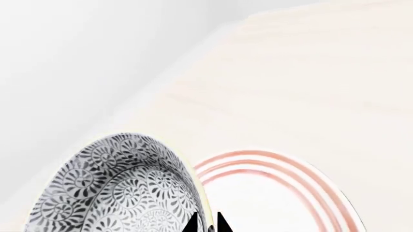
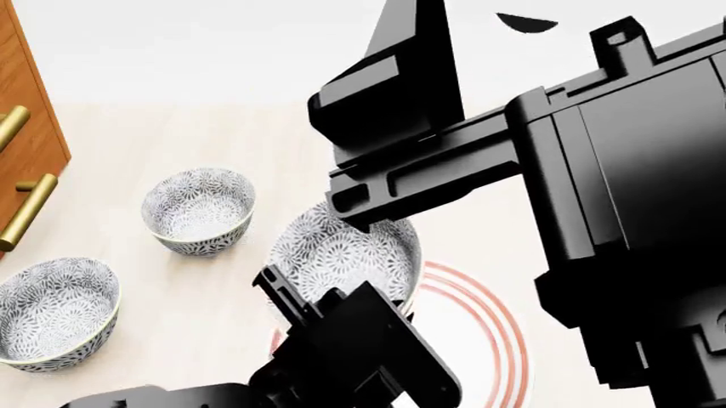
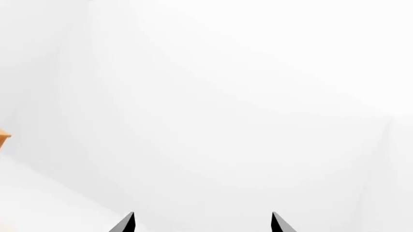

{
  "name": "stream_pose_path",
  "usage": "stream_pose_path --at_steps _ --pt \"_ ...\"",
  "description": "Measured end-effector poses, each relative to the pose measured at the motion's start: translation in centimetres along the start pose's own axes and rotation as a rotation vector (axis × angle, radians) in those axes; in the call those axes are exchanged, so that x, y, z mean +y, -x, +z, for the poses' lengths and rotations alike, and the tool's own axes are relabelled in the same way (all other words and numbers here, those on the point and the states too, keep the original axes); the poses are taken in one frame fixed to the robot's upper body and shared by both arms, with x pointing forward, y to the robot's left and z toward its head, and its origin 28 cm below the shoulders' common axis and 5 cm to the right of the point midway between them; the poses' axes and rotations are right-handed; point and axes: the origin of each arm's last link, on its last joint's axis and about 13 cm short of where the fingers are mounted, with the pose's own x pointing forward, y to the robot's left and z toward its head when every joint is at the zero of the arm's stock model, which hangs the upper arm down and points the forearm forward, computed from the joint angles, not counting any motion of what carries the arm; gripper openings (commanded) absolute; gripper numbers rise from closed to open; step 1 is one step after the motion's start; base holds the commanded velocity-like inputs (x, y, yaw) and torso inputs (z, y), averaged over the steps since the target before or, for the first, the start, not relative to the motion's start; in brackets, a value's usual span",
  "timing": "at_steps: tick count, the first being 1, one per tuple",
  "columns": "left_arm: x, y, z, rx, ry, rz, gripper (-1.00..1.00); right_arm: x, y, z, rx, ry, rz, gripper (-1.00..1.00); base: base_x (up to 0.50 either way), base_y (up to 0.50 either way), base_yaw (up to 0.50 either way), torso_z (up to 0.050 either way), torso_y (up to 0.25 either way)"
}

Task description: Put the bowl at the front on the plate.

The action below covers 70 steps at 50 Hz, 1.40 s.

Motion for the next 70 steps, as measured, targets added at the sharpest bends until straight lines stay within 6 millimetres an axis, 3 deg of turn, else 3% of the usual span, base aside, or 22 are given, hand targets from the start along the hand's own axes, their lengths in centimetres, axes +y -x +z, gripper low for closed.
stream_pose_path --at_steps 39,70 --pt "-0.7 -1.7 0.2 0.078 -0.037 -0.100 -1.00 0.1 0.1 0.0 0.001 0.013 0.005 1.00 0.00 0.00 0.00 0.000 0.001" --pt "-2.7 -3.4 -0.2 0.120 -0.041 -0.159 -1.00 -0.5 0.3 0.7 -0.020 0.032 0.004 1.00 0.00 0.00 0.00 0.000 0.000"
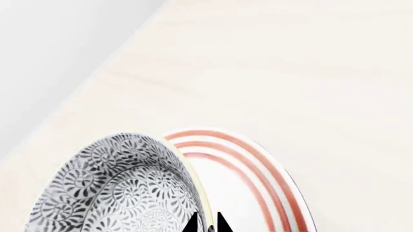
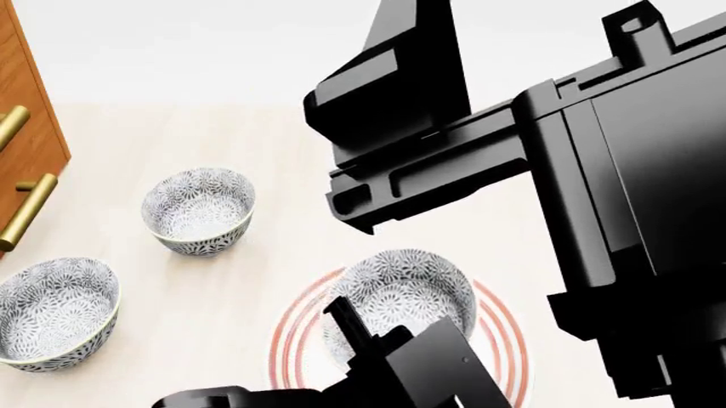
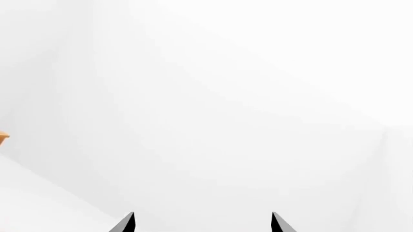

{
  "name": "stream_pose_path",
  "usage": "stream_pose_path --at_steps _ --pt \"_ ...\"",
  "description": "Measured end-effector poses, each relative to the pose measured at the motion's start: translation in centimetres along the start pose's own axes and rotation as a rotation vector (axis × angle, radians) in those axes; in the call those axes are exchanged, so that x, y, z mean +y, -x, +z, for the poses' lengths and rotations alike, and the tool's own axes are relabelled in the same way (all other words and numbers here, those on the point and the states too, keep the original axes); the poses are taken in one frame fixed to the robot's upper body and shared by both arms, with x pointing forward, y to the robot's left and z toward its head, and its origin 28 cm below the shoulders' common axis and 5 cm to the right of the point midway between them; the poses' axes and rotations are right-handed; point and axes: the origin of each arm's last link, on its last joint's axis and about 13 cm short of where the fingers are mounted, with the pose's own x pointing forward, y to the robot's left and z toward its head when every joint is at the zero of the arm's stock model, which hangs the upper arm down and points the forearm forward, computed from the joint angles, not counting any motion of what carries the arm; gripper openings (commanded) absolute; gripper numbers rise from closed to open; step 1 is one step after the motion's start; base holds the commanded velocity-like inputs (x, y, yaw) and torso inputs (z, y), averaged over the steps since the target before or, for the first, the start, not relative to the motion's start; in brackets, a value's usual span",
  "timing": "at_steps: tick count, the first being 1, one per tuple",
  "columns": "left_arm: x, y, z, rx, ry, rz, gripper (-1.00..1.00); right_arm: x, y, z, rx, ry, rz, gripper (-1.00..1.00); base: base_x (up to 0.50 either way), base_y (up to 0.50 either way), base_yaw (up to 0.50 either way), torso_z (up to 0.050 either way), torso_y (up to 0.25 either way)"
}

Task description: Put the bowl at the front on the plate.

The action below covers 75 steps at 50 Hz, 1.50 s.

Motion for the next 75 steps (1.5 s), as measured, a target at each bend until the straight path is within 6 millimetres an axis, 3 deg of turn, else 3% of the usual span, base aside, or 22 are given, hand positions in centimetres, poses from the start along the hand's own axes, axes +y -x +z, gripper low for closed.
stream_pose_path --at_steps 33,75 --pt "0.2 -2.0 -1.1 0.020 0.031 0.044 -1.00 0.0 0.5 -0.2 0.008 0.003 -0.002 1.00 0.00 0.00 0.00 0.000 0.001" --pt "0.0 -2.2 -2.2 0.057 0.018 0.051 -1.00 -0.2 1.7 -0.1 0.019 0.004 -0.025 1.00 0.00 0.00 0.00 0.000 0.000"
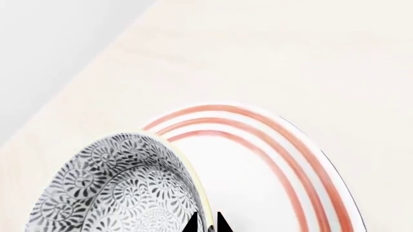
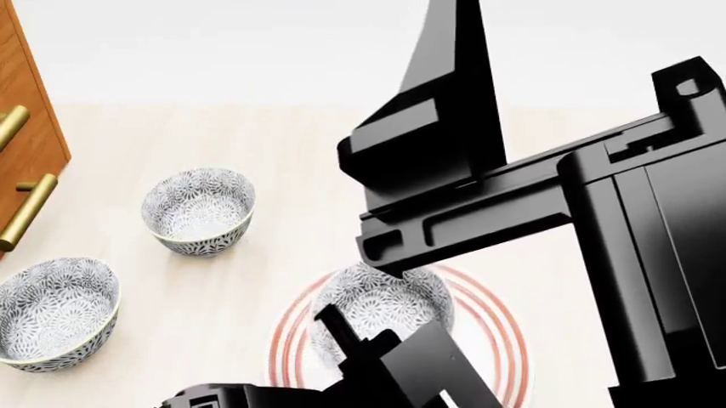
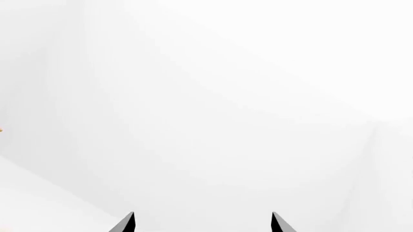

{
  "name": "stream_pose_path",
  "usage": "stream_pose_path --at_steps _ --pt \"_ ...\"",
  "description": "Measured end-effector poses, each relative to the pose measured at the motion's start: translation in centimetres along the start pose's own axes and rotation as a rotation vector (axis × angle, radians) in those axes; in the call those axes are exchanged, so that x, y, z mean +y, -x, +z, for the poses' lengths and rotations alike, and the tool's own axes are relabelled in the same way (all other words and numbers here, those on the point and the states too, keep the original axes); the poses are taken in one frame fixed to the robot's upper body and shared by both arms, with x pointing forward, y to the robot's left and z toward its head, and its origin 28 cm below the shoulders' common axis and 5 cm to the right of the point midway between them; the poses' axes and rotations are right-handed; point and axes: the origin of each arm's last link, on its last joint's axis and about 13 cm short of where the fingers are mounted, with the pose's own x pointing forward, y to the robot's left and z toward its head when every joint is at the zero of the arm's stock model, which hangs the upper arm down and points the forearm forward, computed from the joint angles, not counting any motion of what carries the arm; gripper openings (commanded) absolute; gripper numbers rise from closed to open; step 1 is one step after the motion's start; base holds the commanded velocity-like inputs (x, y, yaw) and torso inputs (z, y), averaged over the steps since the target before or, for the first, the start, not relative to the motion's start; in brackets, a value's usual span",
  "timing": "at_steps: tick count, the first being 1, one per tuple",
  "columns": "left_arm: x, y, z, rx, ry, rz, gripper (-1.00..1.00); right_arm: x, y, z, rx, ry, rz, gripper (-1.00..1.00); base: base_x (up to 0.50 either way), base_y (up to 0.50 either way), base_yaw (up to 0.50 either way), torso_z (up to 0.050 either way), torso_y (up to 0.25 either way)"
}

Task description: Put the bowl at the front on the plate.

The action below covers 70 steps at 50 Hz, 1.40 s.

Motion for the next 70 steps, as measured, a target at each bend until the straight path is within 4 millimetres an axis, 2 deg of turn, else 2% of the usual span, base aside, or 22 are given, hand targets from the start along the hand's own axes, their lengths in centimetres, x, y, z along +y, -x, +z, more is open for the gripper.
stream_pose_path --at_steps 64,65,70 --pt "-1.0 -0.1 -1.4 0.016 -0.050 0.016 -1.00 -0.1 0.4 -0.2 -0.009 0.000 -0.004 1.00 0.00 0.00 0.00 0.000 0.000" --pt "-1.0 -0.1 -1.4 0.015 -0.050 0.016 1.00 -0.1 0.4 -0.2 -0.010 0.000 -0.004 1.00 0.00 0.00 0.00 0.000 0.000" --pt "-1.0 -0.1 -1.3 0.005 -0.046 0.020 1.00 -0.2 0.5 -0.2 -0.011 -0.001 -0.006 1.00 0.00 0.00 0.00 0.000 0.000"
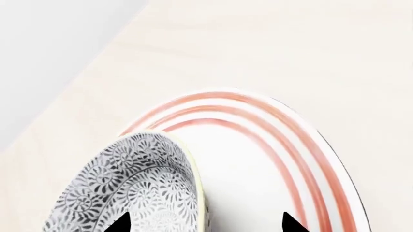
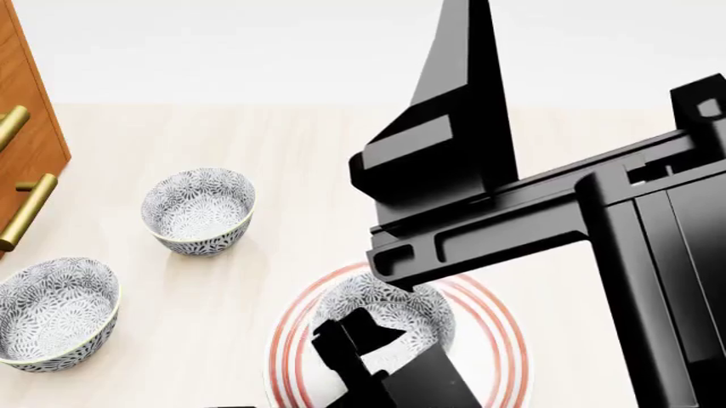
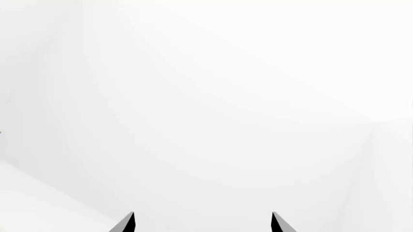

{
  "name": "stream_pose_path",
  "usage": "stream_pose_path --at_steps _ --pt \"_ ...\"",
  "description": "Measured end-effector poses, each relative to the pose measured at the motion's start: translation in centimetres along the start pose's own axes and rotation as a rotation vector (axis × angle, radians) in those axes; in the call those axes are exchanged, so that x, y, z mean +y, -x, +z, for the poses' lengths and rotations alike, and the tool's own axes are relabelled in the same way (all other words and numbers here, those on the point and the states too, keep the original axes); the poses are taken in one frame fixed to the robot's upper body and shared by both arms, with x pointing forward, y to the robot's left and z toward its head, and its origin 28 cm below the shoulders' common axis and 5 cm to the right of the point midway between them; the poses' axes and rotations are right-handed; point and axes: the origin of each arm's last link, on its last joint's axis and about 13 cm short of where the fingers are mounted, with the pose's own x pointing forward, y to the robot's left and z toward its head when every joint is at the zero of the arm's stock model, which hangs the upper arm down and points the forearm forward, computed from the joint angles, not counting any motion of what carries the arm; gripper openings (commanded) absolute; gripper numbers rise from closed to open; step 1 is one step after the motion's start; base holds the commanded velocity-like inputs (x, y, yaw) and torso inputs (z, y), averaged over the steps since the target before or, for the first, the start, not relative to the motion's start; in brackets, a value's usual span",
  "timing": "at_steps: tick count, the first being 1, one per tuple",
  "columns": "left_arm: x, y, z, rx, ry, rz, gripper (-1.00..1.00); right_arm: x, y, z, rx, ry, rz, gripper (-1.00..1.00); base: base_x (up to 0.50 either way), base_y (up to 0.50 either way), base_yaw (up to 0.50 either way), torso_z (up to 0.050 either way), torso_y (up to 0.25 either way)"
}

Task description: Put the bowl at the front on the plate.

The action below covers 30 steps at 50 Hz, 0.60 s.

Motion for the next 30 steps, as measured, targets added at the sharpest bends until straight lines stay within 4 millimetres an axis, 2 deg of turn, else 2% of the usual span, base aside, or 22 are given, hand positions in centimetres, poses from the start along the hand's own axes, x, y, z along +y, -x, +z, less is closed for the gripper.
stream_pose_path --at_steps 17,30 --pt "-0.1 0.1 0.5 -0.031 0.019 -0.006 1.00 -0.1 0.1 0.0 -0.005 -0.002 -0.006 1.00 0.00 0.00 0.00 0.000 0.000" --pt "0.2 0.2 1.4 -0.053 0.098 -0.061 1.00 -0.1 0.0 0.1 -0.013 0.000 -0.008 1.00 0.00 0.00 0.00 0.000 0.000"
